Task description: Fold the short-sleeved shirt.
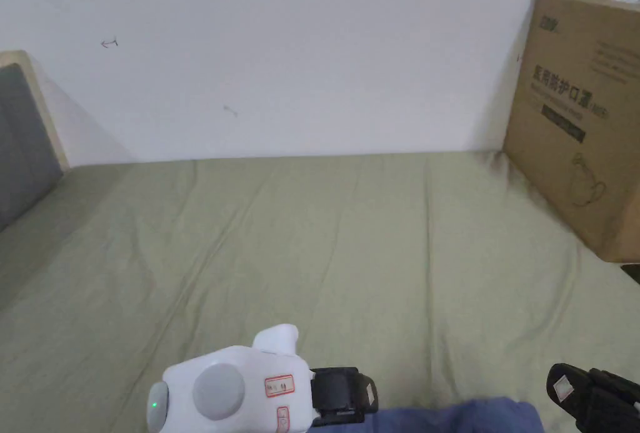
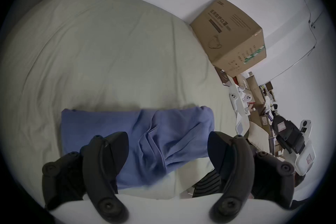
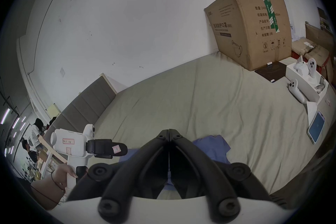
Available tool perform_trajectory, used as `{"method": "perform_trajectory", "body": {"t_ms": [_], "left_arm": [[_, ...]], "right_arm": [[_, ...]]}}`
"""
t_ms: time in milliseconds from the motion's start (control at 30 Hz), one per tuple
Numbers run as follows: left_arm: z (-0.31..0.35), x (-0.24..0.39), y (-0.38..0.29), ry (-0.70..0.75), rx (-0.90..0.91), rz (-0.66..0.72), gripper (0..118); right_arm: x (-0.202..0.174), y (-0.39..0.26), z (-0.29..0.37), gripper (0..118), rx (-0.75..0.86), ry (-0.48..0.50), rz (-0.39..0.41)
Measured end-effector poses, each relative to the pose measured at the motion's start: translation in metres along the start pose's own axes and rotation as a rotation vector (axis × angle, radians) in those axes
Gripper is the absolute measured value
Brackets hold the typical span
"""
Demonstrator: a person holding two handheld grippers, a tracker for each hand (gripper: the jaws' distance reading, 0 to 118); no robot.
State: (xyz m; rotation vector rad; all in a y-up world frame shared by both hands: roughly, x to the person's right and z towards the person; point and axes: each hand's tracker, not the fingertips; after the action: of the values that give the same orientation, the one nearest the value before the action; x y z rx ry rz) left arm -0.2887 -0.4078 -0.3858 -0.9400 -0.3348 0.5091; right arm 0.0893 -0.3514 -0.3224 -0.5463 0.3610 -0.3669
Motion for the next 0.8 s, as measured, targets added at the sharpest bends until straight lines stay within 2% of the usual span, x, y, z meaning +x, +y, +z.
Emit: {"method": "perform_trajectory", "body": {"t_ms": [133, 167, 200, 267, 467, 567, 600, 700, 733, 800], "left_arm": [[0.021, -0.017, -0.001, 0.146, 0.023, -0.034, 93], [0.024, -0.023, -0.004, 0.145, 0.016, -0.034, 89], [0.024, -0.029, -0.007, 0.133, 0.013, -0.034, 68], [0.014, -0.035, -0.015, 0.111, -0.026, -0.034, 0], [-0.06, -0.023, -0.035, 0.141, -0.171, -0.138, 0], [-0.109, -0.019, -0.048, 0.19, -0.296, -0.136, 0], [-0.118, -0.015, -0.052, 0.215, -0.317, -0.142, 0], [-0.112, 0.01, -0.056, 0.246, -0.24, -0.207, 0], [-0.109, 0.016, -0.056, 0.215, -0.245, -0.211, 0], [-0.096, 0.02, -0.056, 0.011, -0.274, -0.146, 0]], "right_arm": [[0.013, -0.002, 0.001, 0, -0.007, -0.012, -0.003], [0.015, -0.003, 0.002, 0, 0.004, -0.015, 0.0], [0.016, -0.005, 0.005, 0, 0.035, -0.01, 0.014], [0.015, -0.005, 0.007, 0, 0.061, 0.0, 0.036], [0.016, -0.001, 0.004, 0, 0.055, 0.005, 0.016], [0.015, -0.001, 0.003, 0, 0.043, -0.001, 0.024], [0.014, -0.001, 0.003, 0, 0.034, -0.007, 0.032], [0.005, -0.003, 0.004, 0, 0.03, -0.037, 0.127], [0.002, -0.004, 0.003, 0, 0.029, -0.03, 0.135], [-0.002, -0.003, 0.002, 0, 0.024, -0.02, 0.14]]}}
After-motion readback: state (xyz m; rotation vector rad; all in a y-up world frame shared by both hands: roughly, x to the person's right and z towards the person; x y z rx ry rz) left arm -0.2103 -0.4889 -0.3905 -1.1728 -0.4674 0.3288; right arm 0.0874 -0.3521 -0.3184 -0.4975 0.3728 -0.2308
